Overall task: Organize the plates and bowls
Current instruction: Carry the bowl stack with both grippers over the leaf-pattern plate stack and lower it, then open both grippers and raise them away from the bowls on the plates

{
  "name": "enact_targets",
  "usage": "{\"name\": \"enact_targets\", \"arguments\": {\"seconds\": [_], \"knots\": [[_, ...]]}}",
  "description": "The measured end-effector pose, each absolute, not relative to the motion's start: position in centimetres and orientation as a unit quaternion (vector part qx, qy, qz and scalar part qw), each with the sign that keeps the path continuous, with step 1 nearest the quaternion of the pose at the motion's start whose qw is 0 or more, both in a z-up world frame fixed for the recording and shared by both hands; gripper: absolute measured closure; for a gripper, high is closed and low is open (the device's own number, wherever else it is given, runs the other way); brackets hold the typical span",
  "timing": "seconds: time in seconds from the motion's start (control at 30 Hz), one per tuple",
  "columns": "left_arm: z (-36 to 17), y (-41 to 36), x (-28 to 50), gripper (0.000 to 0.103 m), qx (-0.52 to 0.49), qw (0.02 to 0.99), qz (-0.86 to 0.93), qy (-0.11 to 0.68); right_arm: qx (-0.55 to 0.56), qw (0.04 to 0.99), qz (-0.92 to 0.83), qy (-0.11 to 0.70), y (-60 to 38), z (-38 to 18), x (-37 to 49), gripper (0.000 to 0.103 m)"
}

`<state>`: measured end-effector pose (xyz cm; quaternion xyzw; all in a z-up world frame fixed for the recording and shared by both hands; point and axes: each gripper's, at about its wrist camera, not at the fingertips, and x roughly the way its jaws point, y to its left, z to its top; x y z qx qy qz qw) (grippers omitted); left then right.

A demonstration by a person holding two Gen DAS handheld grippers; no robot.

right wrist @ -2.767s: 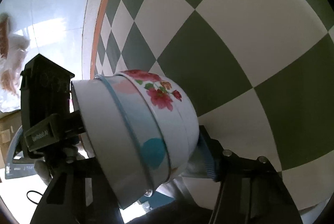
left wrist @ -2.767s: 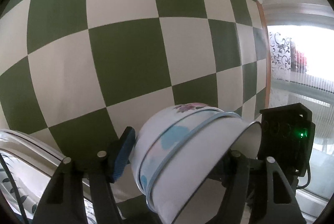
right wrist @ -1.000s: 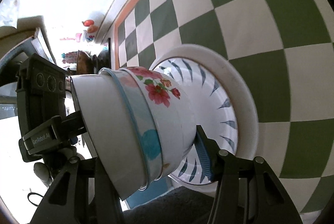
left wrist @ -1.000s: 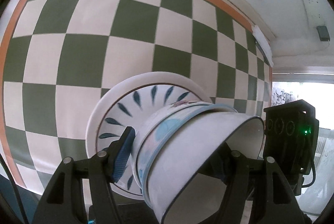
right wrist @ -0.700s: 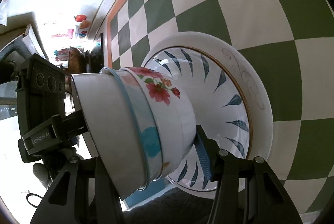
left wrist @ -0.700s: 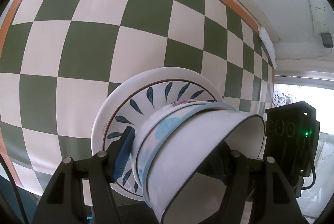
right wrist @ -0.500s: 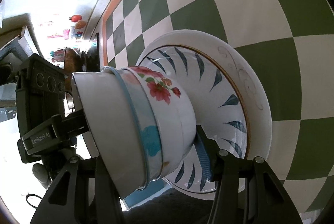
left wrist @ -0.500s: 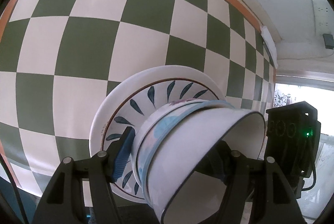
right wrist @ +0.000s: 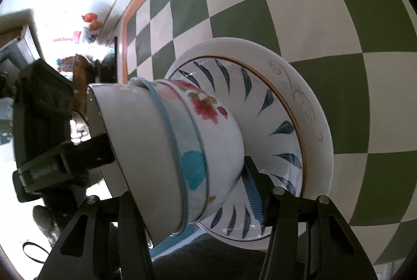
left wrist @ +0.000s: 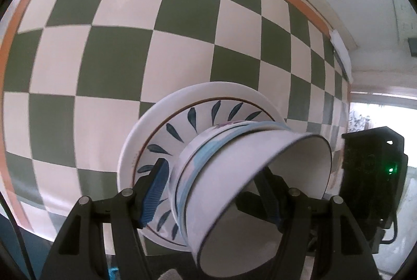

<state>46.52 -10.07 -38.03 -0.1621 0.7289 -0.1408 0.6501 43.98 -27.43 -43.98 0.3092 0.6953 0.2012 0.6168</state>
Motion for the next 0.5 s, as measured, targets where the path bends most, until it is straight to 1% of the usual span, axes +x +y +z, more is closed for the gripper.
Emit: {"name": "enact_targets", "arguments": {"seconds": [0.07, 0.13, 0.23, 0.27, 0.3, 0.33, 0.37, 0.43, 0.47, 0.5], "knots": [[-37.5, -10.1, 46.3, 0.036, -0.148, 0.658, -0.138, 0.726, 0.29, 0.627, 0.198, 0.696, -27.2, -43.4, 44.0, 0.048], [-36.9, -9.9, 46.1, 0.028, -0.136, 0.672, -0.132, 0.716, 0.27, 0.637, 0.194, 0.695, -27.0, -42.6, 43.9, 0.048], [-35.8, -9.5, 45.7, 0.025, -0.119, 0.693, -0.117, 0.702, 0.232, 0.662, 0.181, 0.69, -27.1, -41.1, 43.9, 0.048], [-35.3, -9.4, 45.5, 0.022, -0.11, 0.702, -0.108, 0.695, 0.227, 0.666, 0.178, 0.688, -27.2, -40.8, 43.8, 0.048], [-35.0, -9.2, 45.3, 0.014, -0.103, 0.708, -0.1, 0.691, 0.221, 0.67, 0.174, 0.687, -27.3, -40.4, 43.8, 0.047], [-34.7, -9.0, 45.1, 0.009, -0.1, 0.715, -0.092, 0.686, 0.211, 0.675, 0.169, 0.686, -27.3, -39.9, 43.7, 0.047], [-34.3, -8.8, 44.8, 0.008, -0.094, 0.722, -0.084, 0.681, 0.199, 0.682, 0.165, 0.684, -27.3, -39.3, 43.6, 0.047], [-33.8, -8.5, 44.4, 0.005, -0.08, 0.732, -0.066, 0.673, 0.177, 0.694, 0.153, 0.681, -27.3, -38.5, 43.5, 0.044], [-33.3, -8.4, 44.1, 0.005, -0.073, 0.739, -0.059, 0.667, 0.165, 0.697, 0.149, 0.681, -27.3, -38.1, 43.4, 0.038], [-32.9, -8.3, 43.8, 0.004, -0.068, 0.747, -0.052, 0.659, 0.157, 0.701, 0.146, 0.681, -27.3, -37.7, 43.3, 0.028]]}}
